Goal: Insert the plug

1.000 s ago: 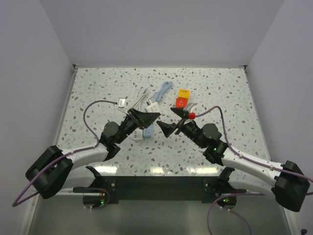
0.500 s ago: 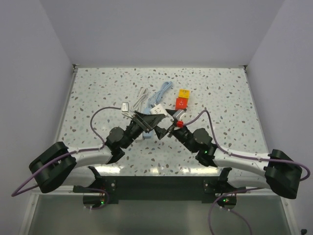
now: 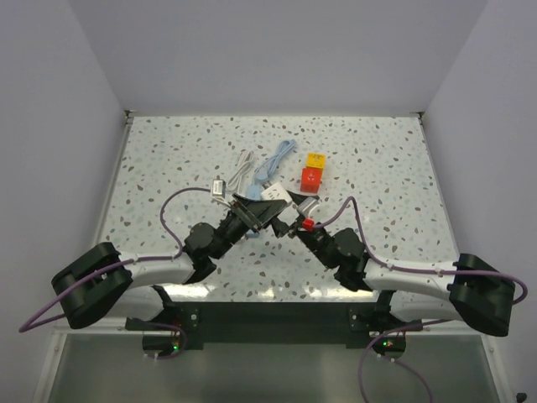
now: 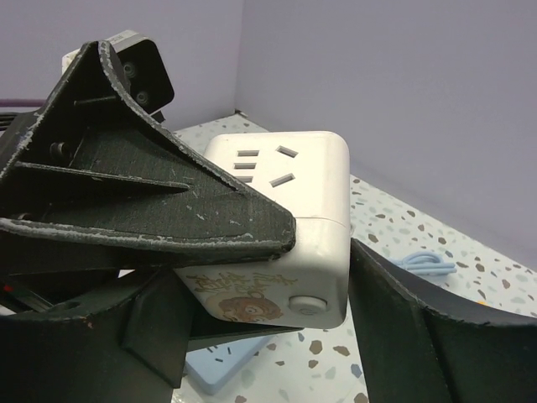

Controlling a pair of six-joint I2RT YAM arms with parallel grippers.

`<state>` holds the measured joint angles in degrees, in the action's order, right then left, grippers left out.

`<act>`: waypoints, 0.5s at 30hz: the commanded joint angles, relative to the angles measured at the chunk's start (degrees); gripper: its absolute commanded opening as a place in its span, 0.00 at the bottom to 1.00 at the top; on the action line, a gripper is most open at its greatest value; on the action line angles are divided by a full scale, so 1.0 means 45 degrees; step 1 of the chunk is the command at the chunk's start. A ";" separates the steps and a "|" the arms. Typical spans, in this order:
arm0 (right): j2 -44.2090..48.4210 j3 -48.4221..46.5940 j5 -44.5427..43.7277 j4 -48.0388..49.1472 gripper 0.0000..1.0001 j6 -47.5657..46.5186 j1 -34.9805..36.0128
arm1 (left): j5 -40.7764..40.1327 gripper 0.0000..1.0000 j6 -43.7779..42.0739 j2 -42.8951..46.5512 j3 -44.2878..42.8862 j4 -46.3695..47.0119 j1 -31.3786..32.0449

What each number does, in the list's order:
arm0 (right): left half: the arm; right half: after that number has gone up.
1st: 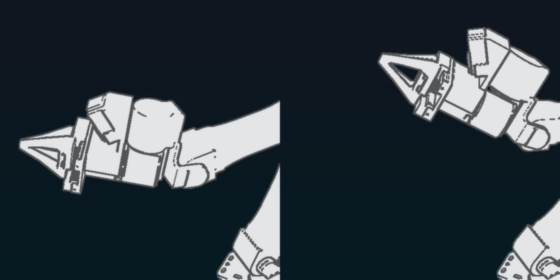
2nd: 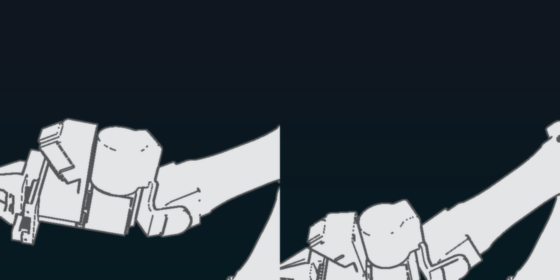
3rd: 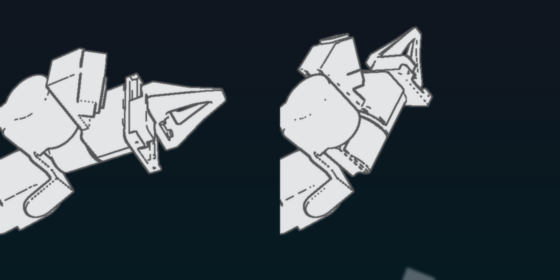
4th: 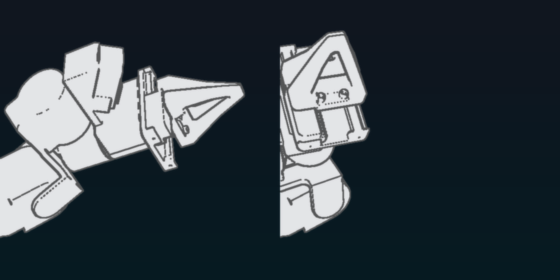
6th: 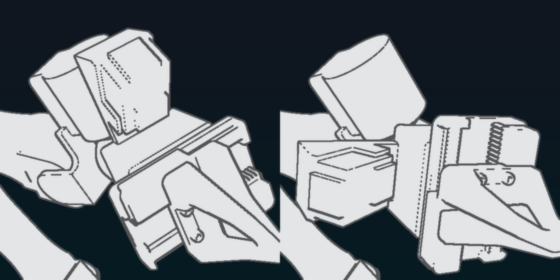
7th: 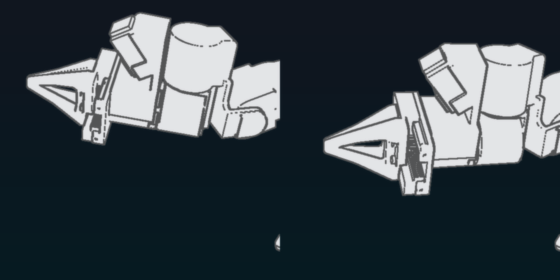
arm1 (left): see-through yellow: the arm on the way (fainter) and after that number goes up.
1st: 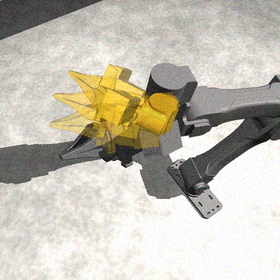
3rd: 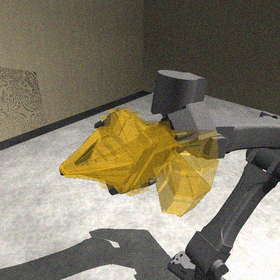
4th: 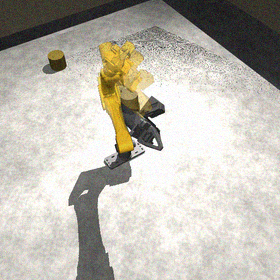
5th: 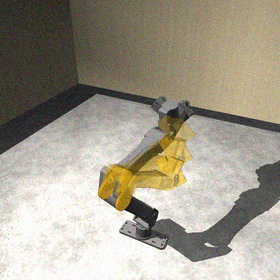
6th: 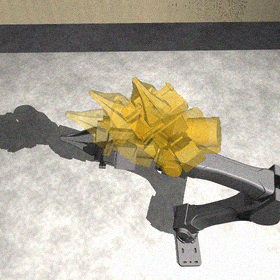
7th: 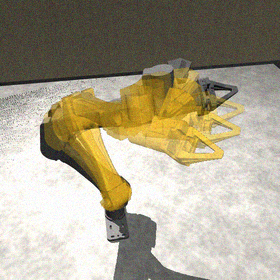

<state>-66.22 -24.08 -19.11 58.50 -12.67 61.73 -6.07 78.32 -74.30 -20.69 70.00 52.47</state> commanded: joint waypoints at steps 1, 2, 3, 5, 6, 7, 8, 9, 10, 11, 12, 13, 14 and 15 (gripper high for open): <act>0.0359 -0.0196 -0.0693 0.1180 0.33 -0.0467 -0.0027 | 0.0000 0.00 0.0212 -0.0070 0.0183 0.1125 0.0059; 0.0359 -0.0274 -0.0791 0.0986 0.24 -0.0428 -0.0027 | 0.0136 0.00 0.0212 -0.0109 0.0261 0.1260 0.0059; 0.0359 -0.0333 -0.1024 0.0907 0.16 -0.0331 -0.0027 | 0.0156 0.00 0.0270 -0.0245 0.0319 0.1416 0.0059; 0.0398 -0.0294 -0.1220 0.0984 0.00 -0.0194 -0.0027 | 0.0254 0.00 0.0484 -0.0382 0.0572 0.1922 0.0059; 0.0456 -0.0372 -0.1241 0.0733 0.00 -0.0116 -0.0027 | 0.0254 0.00 0.0524 -0.0499 0.0651 0.2080 0.0059; 0.0515 -0.0508 -0.1357 0.0324 0.00 -0.0038 -0.0027 | 0.0254 0.04 0.0563 -0.0558 0.0710 0.2237 0.0040; 0.0631 -0.0703 -0.1397 -0.0240 0.00 0.0040 -0.0027 | 0.0273 0.19 0.0525 -0.0617 0.0788 0.2470 0.0040; 0.0691 -0.0763 -0.1436 -0.0497 0.00 0.0099 -0.0027 | 0.0312 0.30 0.0447 -0.0637 0.0808 0.2608 0.0040; 0.0749 -0.1015 -0.1668 -0.0867 0.00 0.0235 -0.0027 | 0.0332 0.51 0.0369 -0.0637 0.0828 0.2725 0.0001; 0.0846 -0.1152 -0.1767 -0.1703 0.00 0.0314 -0.0027 | 0.0448 0.60 0.0175 -0.0598 0.0847 0.2939 -0.0038; 0.1002 -0.1270 -0.1807 -0.2098 0.00 0.0469 -0.0027 | 0.0507 0.69 0.0057 -0.0482 0.0828 0.2941 -0.0058; 0.1081 -0.1348 -0.1884 -0.2450 0.00 0.0568 -0.0027 | 0.0566 0.83 -0.0041 -0.0403 0.0828 0.2883 -0.0155; 0.1120 -0.1542 -0.2079 -0.3149 0.00 0.0627 -0.0027 | 0.0683 0.88 -0.0119 -0.0306 0.0828 0.2689 -0.0214; 0.1218 -0.1660 -0.2177 -0.3524 0.00 0.0724 -0.0027 | 0.0722 0.93 -0.0294 -0.0092 0.0828 0.2591 -0.0291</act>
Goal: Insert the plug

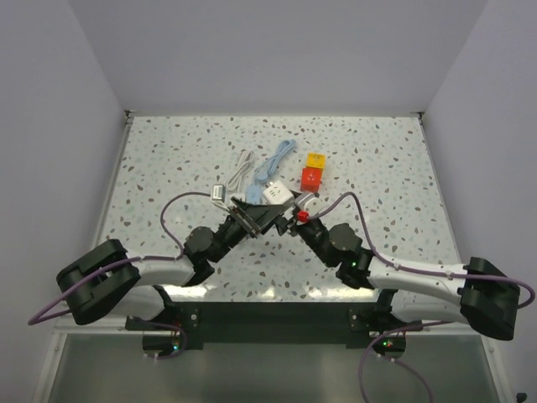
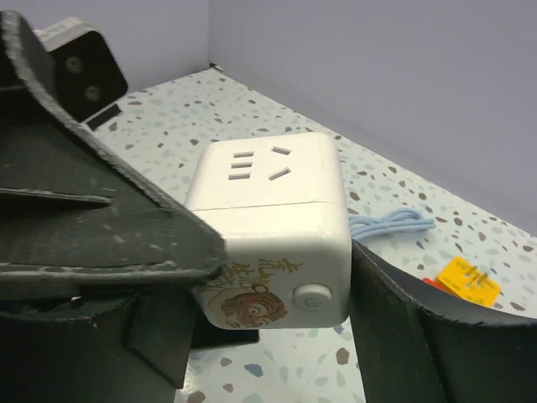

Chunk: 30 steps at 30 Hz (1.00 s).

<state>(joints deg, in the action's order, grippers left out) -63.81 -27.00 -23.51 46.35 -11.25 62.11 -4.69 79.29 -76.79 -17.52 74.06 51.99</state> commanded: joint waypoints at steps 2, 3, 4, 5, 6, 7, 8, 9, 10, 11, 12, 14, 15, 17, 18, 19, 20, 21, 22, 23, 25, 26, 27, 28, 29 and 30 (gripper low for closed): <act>0.0762 -0.1341 -0.1473 -0.1778 0.00 0.0526 -0.0149 | 0.0553 1.00 -0.0685 0.0658 0.0220 0.1472 -0.0341; 0.0820 -0.1459 -0.1514 -0.2054 0.00 0.0623 -0.0130 | 0.0573 1.00 -0.0763 0.0717 0.0240 0.1471 -0.0400; 0.0840 -0.1653 -0.1572 -0.2289 0.00 0.0682 -0.0149 | 0.0631 1.00 -0.0841 0.0834 0.0260 0.1452 -0.0478; 0.0860 -0.1829 -0.1612 -0.2891 0.00 0.0721 -0.0168 | 0.0864 1.00 -0.0977 0.0874 0.0279 0.1394 -0.0536; 0.0841 -0.2044 -0.1670 -0.3380 0.00 0.0915 -0.0188 | 0.0982 1.00 -0.1094 0.0990 0.0299 0.1355 -0.0614; 0.0821 -0.2317 -0.1709 -0.3907 0.00 0.1052 -0.0266 | 0.1254 1.00 -0.1231 0.1088 0.0338 0.1277 -0.0770; 0.0802 -0.2880 -0.1671 -0.5112 0.00 0.1208 -0.0460 | 0.1566 1.00 -0.1542 0.1244 0.0609 0.1025 -0.0868; 0.0821 -0.3214 -0.1477 -0.5820 0.00 0.1635 -0.0616 | 0.1666 1.00 -0.1661 0.1651 0.0863 0.0887 -0.0985; 0.0802 -0.3933 -0.1263 -0.6600 0.00 0.1910 -0.0792 | 0.1667 1.00 -0.1778 0.1926 0.1214 0.0827 -0.1296; 0.0782 -0.4346 -0.0855 -0.8174 0.00 0.2242 -0.1412 | 0.1628 1.00 -0.2050 0.2277 0.2087 0.0885 -0.1492; 0.0705 -0.4757 -0.0367 -0.9002 0.00 0.3134 -0.1844 | 0.1589 1.00 -0.2265 0.3150 0.2541 0.0905 -0.1707; 0.0510 -0.5886 0.1682 -1.1067 0.00 0.3804 -0.2781 | 0.1240 1.00 -0.3063 0.4286 0.3400 0.0228 -0.2138; 0.0373 -0.6261 0.2230 -1.1699 0.00 0.4310 -0.3559 | 0.1083 1.00 -0.4364 0.5665 0.3443 -0.0629 -0.2197; -0.0036 -0.7216 0.3716 -1.3297 0.00 0.4743 -0.4112 | -0.0007 1.00 -0.5853 0.6942 0.2862 -0.4285 -0.2197; -0.0154 -0.7454 0.4319 -1.3675 0.00 0.5093 -0.4520 | -0.0283 1.00 -0.7118 0.7876 0.2703 -0.5180 -0.2216; -0.0310 -0.7901 0.5195 -1.4046 0.00 0.5251 -0.4698 | -0.0576 1.00 -0.7633 0.8292 0.2644 -0.5885 -0.2236; -0.0583 -0.8118 0.5842 -1.4688 0.00 0.5388 -0.4951 | -0.1121 1.00 -0.8431 0.8663 0.2624 -0.6936 -0.2236; -0.0682 -0.8313 0.6216 -1.4984 0.00 0.5583 -0.5031 | -0.1339 1.00 -0.8768 0.9286 0.2623 -0.7353 -0.2236; -0.0780 -0.8644 0.6510 -1.5219 0.00 0.5682 -0.5090 | -0.1708 1.00 -0.9042 0.9563 0.2604 -0.8169 -0.2236; -0.0877 -0.8802 0.7306 -1.5647 0.00 0.5741 -0.5168 | -0.1828 1.00 -0.9625 0.9797 0.2546 -0.8544 -0.2256; -0.1248 -0.9250 0.8071 -1.5981 0.00 0.5858 -0.5286 | -0.2043 1.00 -1.0078 1.0209 0.2409 -0.9596 -0.2256; -0.1443 -0.9427 0.8462 -1.6389 0.00 0.5839 -0.5305 | -0.2102 1.00 -1.0273 1.0326 0.2351 -0.9815 -0.2256; -0.1580 -0.9545 0.9162 -1.6548 0.00 0.5781 -0.5305 | -0.2103 1.00 -1.0662 1.0559 0.2350 -1.0011 -0.2256; -0.1833 -0.9623 0.9575 -1.6665 0.00 0.5703 -0.5305 | -0.2122 1.00 -1.0782 1.0697 0.2350 -1.0206 -0.2256; -0.1913 -0.9701 1.0005 -1.6860 0.00 0.5547 -0.5305 | -0.2180 1.00 -1.0996 1.0853 0.2427 -1.0537 -0.2275; -0.1991 -0.9760 1.0415 -1.6978 0.00 0.5372 -0.5305 | -0.2219 1.00 -1.1095 1.1164 0.2505 -1.0637 -0.2275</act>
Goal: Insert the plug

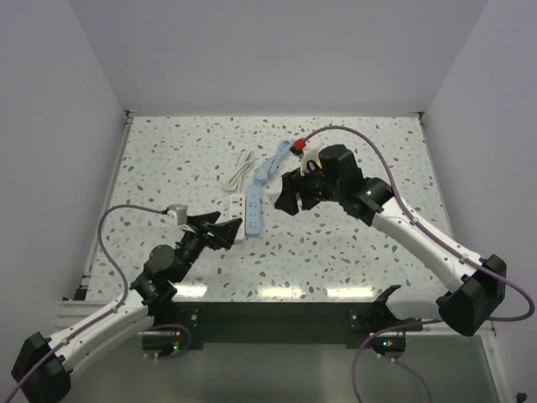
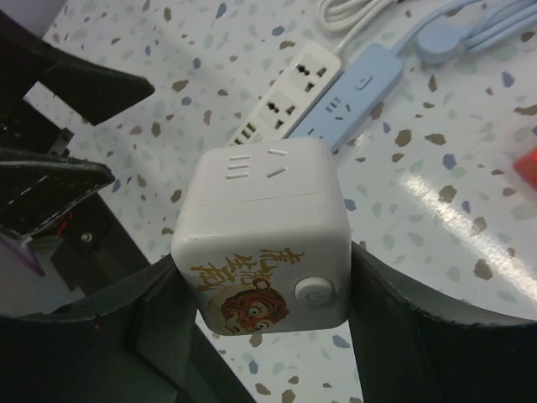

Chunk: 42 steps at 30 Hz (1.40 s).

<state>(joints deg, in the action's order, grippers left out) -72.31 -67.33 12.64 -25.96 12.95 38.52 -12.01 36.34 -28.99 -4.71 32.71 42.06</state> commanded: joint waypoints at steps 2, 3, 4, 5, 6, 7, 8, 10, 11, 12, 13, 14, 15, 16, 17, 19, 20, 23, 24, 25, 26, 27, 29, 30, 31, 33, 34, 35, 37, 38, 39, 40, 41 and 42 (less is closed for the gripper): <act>-0.0180 -0.0761 0.2987 -0.1087 0.00 -0.0376 -0.0065 | -0.0806 1.00 -0.1862 0.0875 -0.0165 -0.1721 -0.0090; -0.0180 -0.0741 0.3281 -0.1068 0.00 -0.0629 -0.0045 | -0.0846 1.00 -0.1961 0.1128 -0.0087 -0.1780 -0.0128; -0.0180 -0.0683 0.3593 -0.1068 0.00 -0.0844 -0.0064 | -0.0847 1.00 -0.2039 0.1246 -0.0067 -0.1974 -0.0148; -0.0161 -0.0624 0.3828 -0.1087 0.00 -0.1059 -0.0065 | -0.0808 1.00 -0.2156 0.1325 -0.0086 -0.2130 -0.0168; -0.0122 -0.0585 0.3908 -0.1126 0.00 -0.1487 -0.0045 | -0.0730 1.00 -0.2215 0.1461 -0.0105 -0.2248 -0.0206; -0.0083 -0.0469 0.3870 -0.1127 0.00 -0.1646 -0.0045 | -0.0575 1.00 -0.2235 0.1520 -0.0144 -0.2462 -0.0207; -0.0083 -0.0448 0.3851 -0.1301 0.00 -0.1841 -0.0045 | -0.0457 1.00 -0.2312 0.1540 -0.0164 -0.2522 -0.0226; -0.0102 -0.0273 0.4471 -0.1342 0.00 -0.2582 -0.0026 | -0.0243 1.00 -0.2352 0.1463 -0.0223 -0.2600 -0.0246; -0.0122 -0.0195 0.4553 -0.1303 0.00 -0.2817 0.0052 | 0.0030 1.00 -0.2449 0.1385 -0.0320 -0.2620 -0.0265; -0.0160 -0.0136 0.4515 -0.1322 0.00 -0.3438 0.0130 | 0.0206 1.00 -0.2489 0.1172 -0.0359 -0.2640 -0.0304; -0.0257 -0.0135 0.4572 -0.1477 0.00 -0.3638 0.0150 | 0.0421 1.00 -0.2508 0.1034 -0.0456 -0.2620 -0.0343; -0.0510 -0.0174 0.4554 -0.1536 0.00 -0.3910 0.0150 | 0.0520 1.00 -0.2509 0.0781 -0.0477 -0.2582 -0.0344; -0.0667 -0.0213 0.4611 -0.1614 0.00 -0.4048 0.0150 | 0.0617 1.00 -0.2509 0.0682 -0.0457 -0.2542 -0.0402; -0.0823 -0.0291 0.5153 -0.1712 0.00 -0.4224 0.0131 | 0.0850 1.00 -0.2489 0.0585 -0.0457 -0.2368 -0.0422; -0.1134 -0.0311 0.5449 -0.1751 0.00 -0.4709 0.0150 | 0.0969 1.00 -0.2489 0.0371 -0.0438 -0.2270 -0.0460; -0.1371 -0.0311 0.5764 -0.1771 0.00 -0.5122 0.0170 | 0.1222 1.00 -0.2528 0.0213 -0.0418 -0.2093 -0.0519; -0.1468 -0.0330 0.5842 -0.1791 0.00 -0.5472 0.0170 | 0.1243 1.00 -0.2528 0.0077 -0.0418 -0.2074 -0.0558; -0.1879 -0.0506 0.6037 -0.1986 0.00 -0.6021 0.0170 | 0.1224 1.00 -0.2567 -0.0041 -0.0360 -0.2015 -0.0675; -0.2034 -0.0661 0.6057 -0.2025 0.00 -0.6100 0.0150 | 0.1204 1.00 -0.2567 -0.0061 -0.0340 -0.2034 -0.0714; -0.2113 -0.0701 0.6077 -0.2044 0.00 -0.6158 0.0150 | 0.1146 1.00 -0.2567 -0.0061 -0.0321 -0.2034 -0.0753; -0.2191 -0.0760 0.6058 -0.2083 0.00 -0.6217 0.0170 | 0.1107 1.00 -0.2567 -0.0100 -0.0301 -0.2015 -0.0812; -0.2347 -0.0896 0.6038 -0.2103 0.00 -0.6237 0.0170 | 0.1106 1.00 -0.2586 -0.0119 -0.0262 -0.1976 -0.0851; -0.2562 -0.1053 0.6135 -0.2259 0.00 -0.6412 0.0150 | 0.1243 1.00 -0.2587 -0.0275 -0.0223 -0.1898 -0.0987; -0.2640 -0.1227 0.6174 -0.2318 0.00 -0.6452 0.0189 | 0.1398 1.00 -0.2587 -0.0353 -0.0223 -0.1801 -0.1046; -0.2873 -0.1326 0.6175 -0.2376 0.00 -0.6471 0.0170 | 0.1477 1.00 -0.2567 -0.0509 -0.0203 -0.1742 -0.1105; -0.3089 -0.1579 0.5826 -0.2280 0.00 -0.6336 0.0170 | 0.1711 1.00 -0.2528 -0.0685 -0.0145 -0.1528 -0.1300; -0.3322 -0.1677 0.5630 -0.2221 0.00 -0.6200 0.0170 | 0.1809 1.00 -0.2470 -0.0763 -0.0125 -0.1449 -0.1378; -0.3460 -0.1756 0.5454 -0.2162 0.00 -0.5927 0.0170 | 0.1926 1.00 -0.2469 -0.0899 -0.0106 -0.1390 -0.1553; -0.3695 -0.1893 0.4561 -0.1697 0.00 -0.5556 0.0189 | 0.2237 1.00 -0.2411 -0.1075 -0.0067 -0.1214 -0.1730; -0.3754 -0.1913 0.4109 -0.1461 0.00 -0.4858 0.0189 | 0.2317 1.00 -0.2392 -0.1115 -0.0047 -0.1195 -0.1924; -0.3890 -0.2125 0.3718 -0.1420 0.00 -0.4638 0.0189 | 0.2472 1.00 -0.2372 -0.1174 -0.0047 -0.1156 -0.2003; -0.4046 -0.2244 0.2960 -0.1400 0.00 -0.3998 0.0209 | 0.2551 1.00 -0.2333 -0.1252 -0.0047 -0.1136 -0.2100; -0.4260 -0.2322 0.2565 -0.1265 0.00 -0.3643 0.0228 | 0.2590 1.00 -0.2313 -0.1291 -0.0047 -0.1116 -0.2237; -0.4378 -0.2516 0.2329 -0.1205 0.00 -0.3408 0.0248 | 0.2610 1.00 -0.2294 -0.1330 -0.0028 -0.1078 -0.2277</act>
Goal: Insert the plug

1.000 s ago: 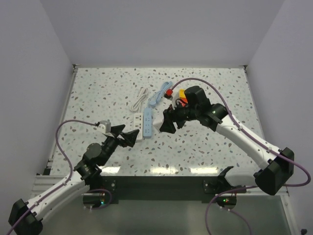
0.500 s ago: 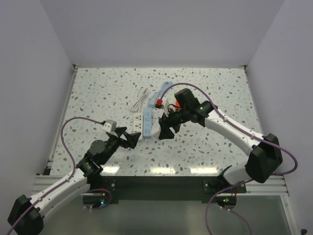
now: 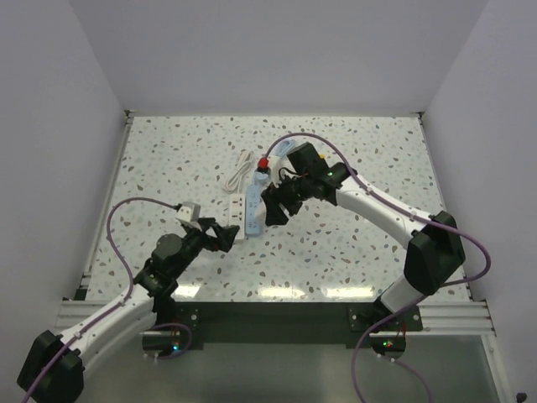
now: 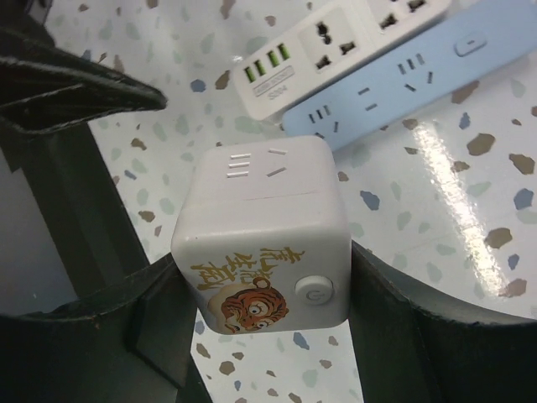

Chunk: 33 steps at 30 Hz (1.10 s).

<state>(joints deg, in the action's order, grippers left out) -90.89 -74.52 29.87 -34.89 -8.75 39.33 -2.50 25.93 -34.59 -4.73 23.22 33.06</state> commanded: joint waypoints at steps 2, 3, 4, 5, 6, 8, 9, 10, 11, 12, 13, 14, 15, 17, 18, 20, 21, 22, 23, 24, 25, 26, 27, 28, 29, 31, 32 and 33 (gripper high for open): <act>-0.0445 -0.1134 -0.2470 0.0860 0.00 0.2272 0.0243 | 0.0498 1.00 0.0038 -0.0204 -0.0022 0.1108 -0.0354; -0.0678 -0.1367 -0.2651 0.0802 0.00 0.2335 0.0321 | 0.0498 1.00 0.0018 -0.0243 -0.0023 0.1206 -0.0335; -0.0777 -0.1447 -0.2924 0.0666 0.00 0.2336 0.0574 | 0.0768 1.00 -0.0059 -0.0340 -0.0003 0.1284 -0.0354; -0.0875 -0.1506 -0.3081 0.0645 0.00 0.2007 0.0750 | 0.0887 1.00 -0.0137 -0.0360 -0.0003 0.1555 -0.0335; -0.0992 -0.1487 -0.3025 0.0684 0.00 0.1520 0.0868 | 0.1043 1.00 -0.0177 -0.0361 0.0016 0.1713 -0.0335; -0.1129 -0.1409 -0.2849 0.0743 0.00 0.0875 0.1103 | 0.1725 1.00 -0.0391 -0.0322 0.0055 0.2006 -0.0354; -0.1227 -0.1428 -0.2268 0.0665 0.00 0.0581 0.1123 | 0.2037 1.00 -0.0489 -0.0244 0.0191 0.2433 -0.0354; -0.1247 -0.1351 -0.2011 0.0626 0.00 0.0327 0.1104 | 0.2621 1.00 -0.0664 -0.0069 0.0289 0.2669 -0.0335; -0.1247 -0.1331 -0.1699 0.0567 0.00 -0.0198 0.1103 | 0.2955 1.00 -0.0781 0.0048 0.0367 0.2865 -0.0354; -0.1266 -0.1388 -0.1154 0.0393 0.00 -0.0551 0.1103 | 0.3326 1.00 -0.0879 0.0185 0.0484 0.3234 -0.0354; -0.1247 -0.1428 -0.0956 -0.0092 0.00 -0.0883 0.1123 | 0.4026 1.00 -0.1015 0.0302 0.0562 0.3412 -0.0335; -0.1266 -0.1486 -0.0838 -0.0387 0.00 -0.1467 0.1104 | 0.4381 1.00 -0.1075 0.0574 0.0602 0.3549 -0.0354; -0.1247 -0.1680 -0.0720 -0.0719 0.00 -0.1782 0.1103 | 0.5100 1.00 -0.1133 0.0712 0.0718 0.3840 -0.0335; -0.1150 -0.1857 -0.0252 -0.1696 0.00 -0.2678 0.1103 | 0.5826 1.00 -0.1231 0.0850 0.0759 0.4251 -0.0335; -0.1130 -0.2032 0.0001 -0.1989 0.00 -0.2954 0.1103 | 0.6158 1.00 -0.1270 0.0812 0.0759 0.4389 -0.0335; -0.1091 -0.2247 0.0938 -0.2907 0.00 -0.4082 0.1103 | 0.7154 1.00 -0.1310 0.0462 0.0643 0.4759 -0.0354; -0.1110 -0.2345 0.1212 -0.3219 0.00 -0.4477 0.1103 | 0.7467 1.00 -0.1329 0.0266 0.0545 0.4858 -0.0335; -0.1110 -0.2404 0.1408 -0.3744 0.00 -0.4771 0.1103 | 0.8186 1.00 -0.1310 -0.0258 0.0486 0.5014 -0.0335; -0.1188 -0.2482 0.1603 -0.3924 0.00 -0.5238 0.1103 | 0.8599 1.00 -0.1213 -0.0572 0.0446 0.5286 -0.0335; -0.1227 -0.2599 0.1702 -0.4312 0.00 -0.5455 0.1103 | 0.9260 1.00 -0.1096 -0.0885 0.0330 0.5753 -0.0335; -0.1247 -0.2639 0.1857 -0.4451 0.00 -0.5670 0.1103 | 0.9402 0.99 -0.1076 -0.1449 0.0271 0.5893 -0.0315; -0.1266 -0.2639 0.2207 -0.4549 0.00 -0.5981 0.1103 | 0.9404 0.98 -0.1075 -0.1648 0.0232 0.5971 -0.0315; -0.1247 -0.2639 0.2481 -0.4589 0.00 -0.6120 0.1103 | 0.9307 0.97 -0.1114 -0.1766 0.0193 0.5914 -0.0315; -0.1208 -0.2581 0.2735 -0.4667 0.00 -0.6276 0.1103 | 0.9055 0.97 -0.1231 -0.1805 0.0192 0.5856 -0.0296; -0.1169 -0.2542 0.2931 -0.4668 0.00 -0.6490 0.1103 | 0.9072 0.97 -0.1251 -0.1767 0.0192 0.5816 -0.0315; -0.0994 -0.2308 0.3148 -0.4590 0.00 -0.6570 0.1103 | 0.9188 0.97 -0.1212 -0.1612 0.0173 0.5797 -0.0315; -0.0974 -0.2288 0.3206 -0.4609 0.00 -0.6628 0.1103 | 0.9150 0.97 -0.1212 -0.1533 0.0153 0.5758 -0.0276; -0.0935 -0.2268 0.3265 -0.4628 0.00 -0.6629 0.1103 | 0.9092 0.97 -0.1232 -0.1513 0.0095 0.5622 -0.0276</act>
<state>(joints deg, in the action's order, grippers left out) -97.23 -83.68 39.66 -53.95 -35.03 44.31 36.51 21.69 -42.30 -2.92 45.04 31.90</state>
